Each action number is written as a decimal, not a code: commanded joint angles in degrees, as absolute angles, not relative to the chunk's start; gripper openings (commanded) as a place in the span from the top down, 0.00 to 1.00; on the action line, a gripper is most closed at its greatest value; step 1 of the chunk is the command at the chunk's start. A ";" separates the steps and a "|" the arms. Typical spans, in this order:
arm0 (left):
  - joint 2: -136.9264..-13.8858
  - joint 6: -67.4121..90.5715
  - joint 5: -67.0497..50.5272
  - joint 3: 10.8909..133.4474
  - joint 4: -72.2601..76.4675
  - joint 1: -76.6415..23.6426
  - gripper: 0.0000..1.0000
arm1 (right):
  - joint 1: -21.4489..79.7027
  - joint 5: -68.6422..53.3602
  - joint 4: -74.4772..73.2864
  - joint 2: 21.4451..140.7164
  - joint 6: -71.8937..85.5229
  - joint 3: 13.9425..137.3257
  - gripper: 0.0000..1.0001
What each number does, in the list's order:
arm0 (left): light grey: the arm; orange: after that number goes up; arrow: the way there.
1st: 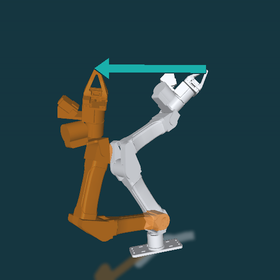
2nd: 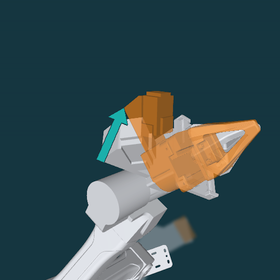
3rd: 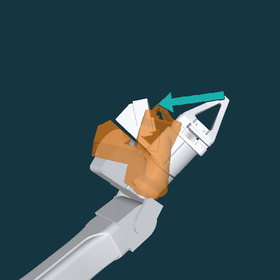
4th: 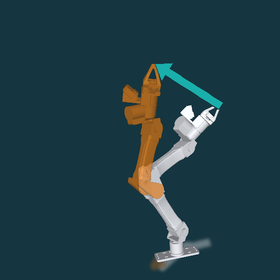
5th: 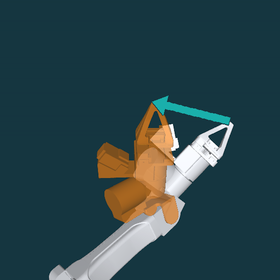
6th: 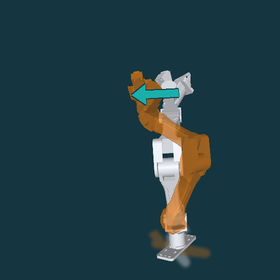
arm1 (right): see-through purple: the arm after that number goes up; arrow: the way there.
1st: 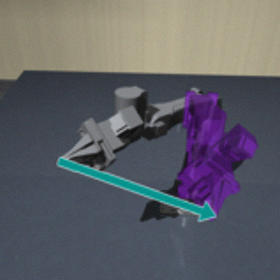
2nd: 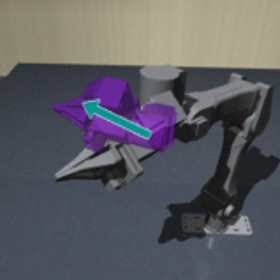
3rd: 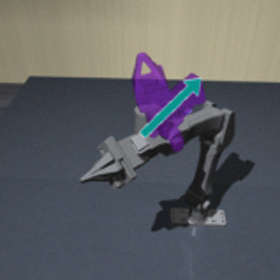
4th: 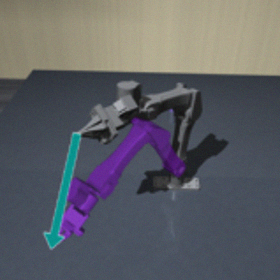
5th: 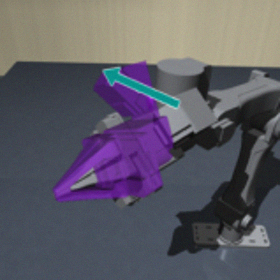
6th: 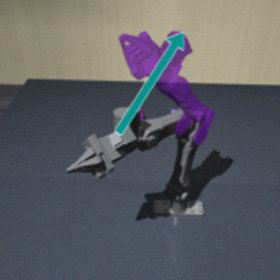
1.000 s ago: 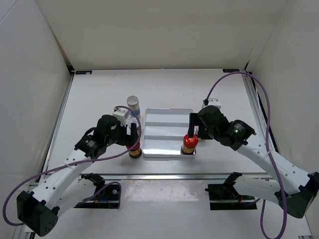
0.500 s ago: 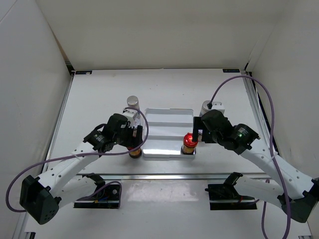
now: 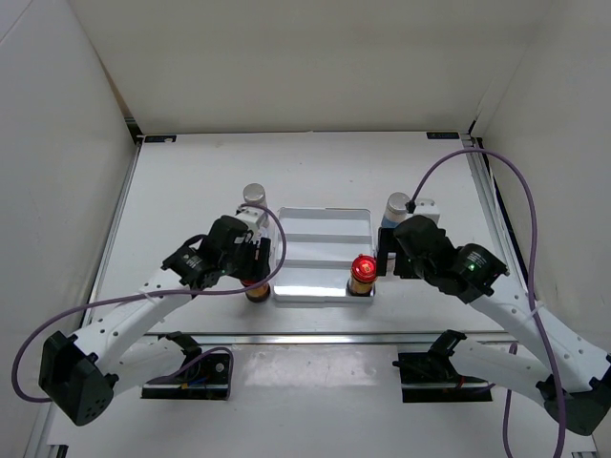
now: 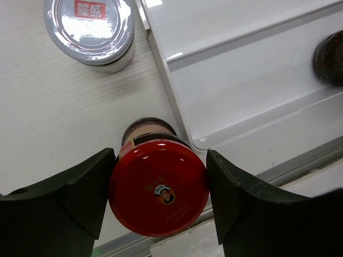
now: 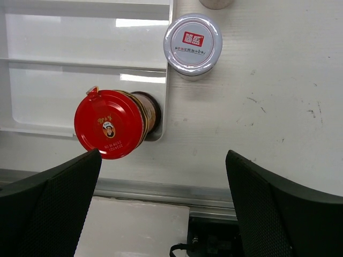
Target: Organize the condiment bottles
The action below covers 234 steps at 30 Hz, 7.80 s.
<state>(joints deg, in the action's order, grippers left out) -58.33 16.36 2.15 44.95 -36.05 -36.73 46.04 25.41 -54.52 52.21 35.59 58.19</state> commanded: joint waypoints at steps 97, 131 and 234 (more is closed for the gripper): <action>-52.47 6.50 23.99 47.82 -21.54 -34.10 0.00 | 38.41 21.19 -49.14 88.06 27.24 80.52 0.87; -70.21 9.40 14.24 50.45 -23.73 -34.63 0.00 | 41.40 19.96 -48.43 73.41 27.95 76.55 0.00; -106.08 20.65 -15.02 81.22 -17.23 -41.92 0.07 | 41.92 18.19 -55.20 46.67 26.63 58.45 0.00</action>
<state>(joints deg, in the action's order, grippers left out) -107.94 19.53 -12.86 81.47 -17.43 -42.15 41.65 17.85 -55.24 47.75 26.22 58.92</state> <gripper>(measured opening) 0.939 0.998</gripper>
